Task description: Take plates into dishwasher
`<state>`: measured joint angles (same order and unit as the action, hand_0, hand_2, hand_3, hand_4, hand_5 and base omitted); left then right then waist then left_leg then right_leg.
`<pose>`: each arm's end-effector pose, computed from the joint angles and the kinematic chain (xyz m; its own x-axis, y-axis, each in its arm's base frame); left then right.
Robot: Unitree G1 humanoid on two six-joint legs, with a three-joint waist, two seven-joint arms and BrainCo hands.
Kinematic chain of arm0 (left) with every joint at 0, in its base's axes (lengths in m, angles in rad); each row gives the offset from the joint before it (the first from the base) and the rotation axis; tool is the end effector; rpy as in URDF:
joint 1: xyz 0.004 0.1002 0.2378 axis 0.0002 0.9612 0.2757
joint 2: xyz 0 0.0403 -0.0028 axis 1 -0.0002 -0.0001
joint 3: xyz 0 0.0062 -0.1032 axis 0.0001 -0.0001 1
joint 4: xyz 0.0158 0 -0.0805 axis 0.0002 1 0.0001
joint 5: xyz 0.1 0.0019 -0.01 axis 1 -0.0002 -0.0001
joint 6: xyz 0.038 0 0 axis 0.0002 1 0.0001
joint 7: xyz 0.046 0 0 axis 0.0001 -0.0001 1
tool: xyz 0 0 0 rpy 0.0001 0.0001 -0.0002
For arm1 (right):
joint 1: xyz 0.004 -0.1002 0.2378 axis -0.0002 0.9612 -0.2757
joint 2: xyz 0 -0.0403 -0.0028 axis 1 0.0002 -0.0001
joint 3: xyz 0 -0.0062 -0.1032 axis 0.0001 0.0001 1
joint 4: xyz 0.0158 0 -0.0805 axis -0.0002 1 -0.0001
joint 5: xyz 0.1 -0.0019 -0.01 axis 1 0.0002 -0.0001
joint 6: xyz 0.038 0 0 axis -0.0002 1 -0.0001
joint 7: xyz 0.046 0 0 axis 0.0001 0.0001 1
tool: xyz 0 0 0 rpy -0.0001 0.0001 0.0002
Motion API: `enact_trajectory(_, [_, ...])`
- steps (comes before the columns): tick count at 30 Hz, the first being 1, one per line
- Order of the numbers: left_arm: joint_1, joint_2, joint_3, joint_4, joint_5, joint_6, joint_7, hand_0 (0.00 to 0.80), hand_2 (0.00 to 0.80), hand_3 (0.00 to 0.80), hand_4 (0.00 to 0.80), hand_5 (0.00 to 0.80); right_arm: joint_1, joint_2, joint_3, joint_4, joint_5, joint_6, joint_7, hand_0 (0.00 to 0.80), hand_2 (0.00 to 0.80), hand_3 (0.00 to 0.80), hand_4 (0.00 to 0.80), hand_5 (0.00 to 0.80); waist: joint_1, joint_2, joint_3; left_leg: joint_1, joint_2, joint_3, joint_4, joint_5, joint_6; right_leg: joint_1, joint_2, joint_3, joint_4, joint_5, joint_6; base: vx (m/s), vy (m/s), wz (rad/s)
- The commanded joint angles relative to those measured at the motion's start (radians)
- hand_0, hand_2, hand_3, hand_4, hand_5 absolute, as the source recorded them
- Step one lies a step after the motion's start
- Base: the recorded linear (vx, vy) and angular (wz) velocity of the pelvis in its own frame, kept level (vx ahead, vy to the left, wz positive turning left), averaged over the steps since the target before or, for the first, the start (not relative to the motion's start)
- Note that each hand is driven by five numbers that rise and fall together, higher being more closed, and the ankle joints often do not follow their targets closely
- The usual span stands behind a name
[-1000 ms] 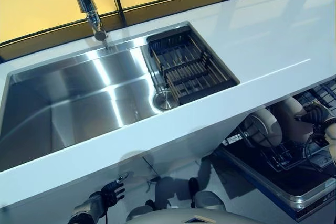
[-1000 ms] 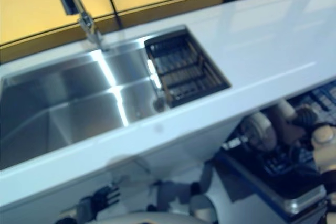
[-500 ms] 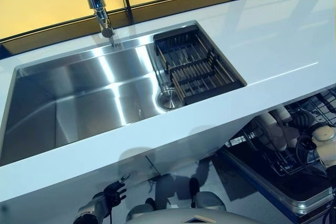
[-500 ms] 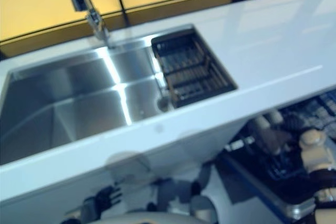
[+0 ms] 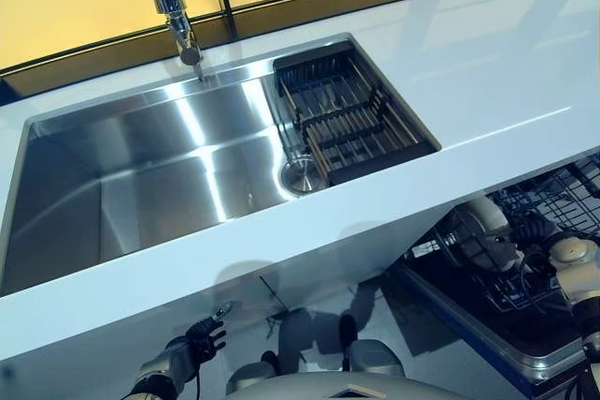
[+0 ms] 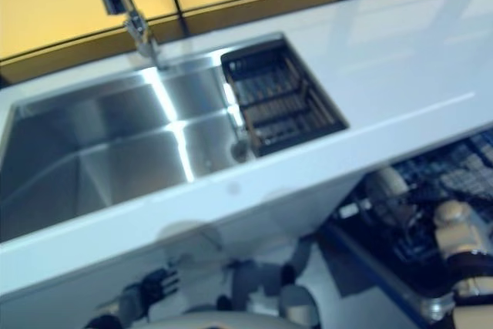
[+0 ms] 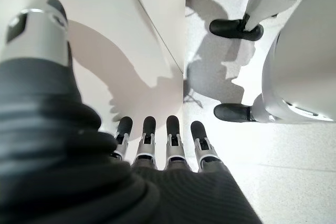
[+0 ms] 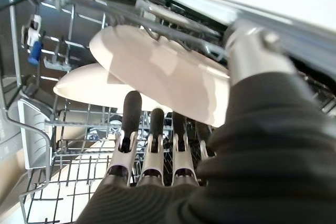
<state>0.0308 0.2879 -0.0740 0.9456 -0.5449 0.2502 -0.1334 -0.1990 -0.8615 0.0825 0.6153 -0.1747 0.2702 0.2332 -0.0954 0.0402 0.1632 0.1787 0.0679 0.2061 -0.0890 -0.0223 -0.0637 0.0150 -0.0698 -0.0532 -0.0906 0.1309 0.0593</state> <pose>0.0990 0.2334 -0.0987 0.4018 -0.0141 -0.9156 -0.3140 0.9371 -0.1522 0.2065 -0.3622 0.0673 0.7208 -0.4079 -0.5604 -0.2211 0.6310 -0.7436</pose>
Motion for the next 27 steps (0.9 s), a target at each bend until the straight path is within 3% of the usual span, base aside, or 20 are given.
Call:
enact_trajectory(1, [-0.053, 0.029, -0.007, 0.053, -0.008, -0.054, -0.004, 0.0, 0.0, 0.0, 0.0, 0.0, -0.094, 0.007, 0.022, 0.028, 0.003, -0.005, -0.031, 0.0, 0.0, 0.0, 0.0, 0.0, 0.003, -0.061, -0.031, -0.037, -0.037, -0.008, 0.022, -0.012, 0.042, 0.044, -0.021, -0.034, 0.049, -0.07, 0.065, 0.0, 0.0, 0.0])
enact_trajectory(7, [-0.051, 0.019, -0.016, 0.024, -0.022, -0.032, 0.016, 0.0, 0.0, 0.0, 0.0, 0.0, -0.077, -0.024, -0.017, -0.014, 0.023, 0.017, -0.038, 0.0, 0.0, 0.0, 0.0, 0.0, -0.008, -0.069, -0.039, -0.035, -0.034, 0.002, 0.02, -0.011, 0.041, 0.042, -0.016, -0.026, 0.043, -0.068, 0.066, -0.002, 0.022, -0.01])
enact_trajectory(18, [-0.014, 0.044, 0.03, 0.003, 0.004, 0.012, -0.037, 0.0, 0.0, 0.0, 0.0, 0.0, 0.053, -0.104, -0.218, -0.128, 0.069, 0.023, -0.039, 0.0, 0.0, 0.0, 0.0, 0.0, -0.043, -0.08, -0.058, -0.032, -0.042, 0.022, 0.017, -0.018, 0.053, 0.024, -0.018, 0.009, 0.071, -0.071, 0.074, -0.001, 0.112, -0.01])
enact_trajectory(22, [-0.009, 0.059, 0.038, 0.014, 0.069, 0.018, -0.052, 0.0, 0.0, 0.0, 0.0, 0.0, 0.141, -0.113, -0.32, -0.168, 0.103, 0.032, -0.043, 0.0, 0.0, 0.0, 0.0, 0.0, -0.069, -0.1, -0.054, -0.027, -0.061, 0.042, 0.017, -0.026, 0.061, -0.006, -0.028, 0.037, 0.054, -0.017, 0.104, 0.015, 0.093, -0.06])
enact_trajectory(24, [-0.003, 0.069, 0.046, 0.02, 0.095, 0.016, -0.045, 0.0, 0.0, 0.0, 0.0, 0.0, 0.167, -0.102, -0.353, -0.201, 0.118, 0.036, -0.025, 0.0, 0.0, 0.0, 0.0, 0.0, -0.083, -0.109, -0.043, -0.022, -0.054, 0.051, 0.013, -0.022, 0.054, -0.048, -0.031, 0.039, 0.053, 0.023, 0.127, -0.081, -0.025, -0.24])
enact_trajectory(27, [-0.001, 0.085, 0.059, 0.016, 0.072, 0.007, -0.003, 0.0, 0.0, 0.0, 0.0, 0.0, 0.173, -0.084, -0.369, -0.247, 0.166, 0.042, -0.012, 0.0, 0.0, 0.0, 0.0, 0.0, -0.072, -0.107, -0.032, -0.038, -0.034, 0.062, 0.01, -0.009, 0.061, -0.073, -0.025, 0.023, 0.142, 0.008, 0.133, -0.234, -0.053, -0.36])
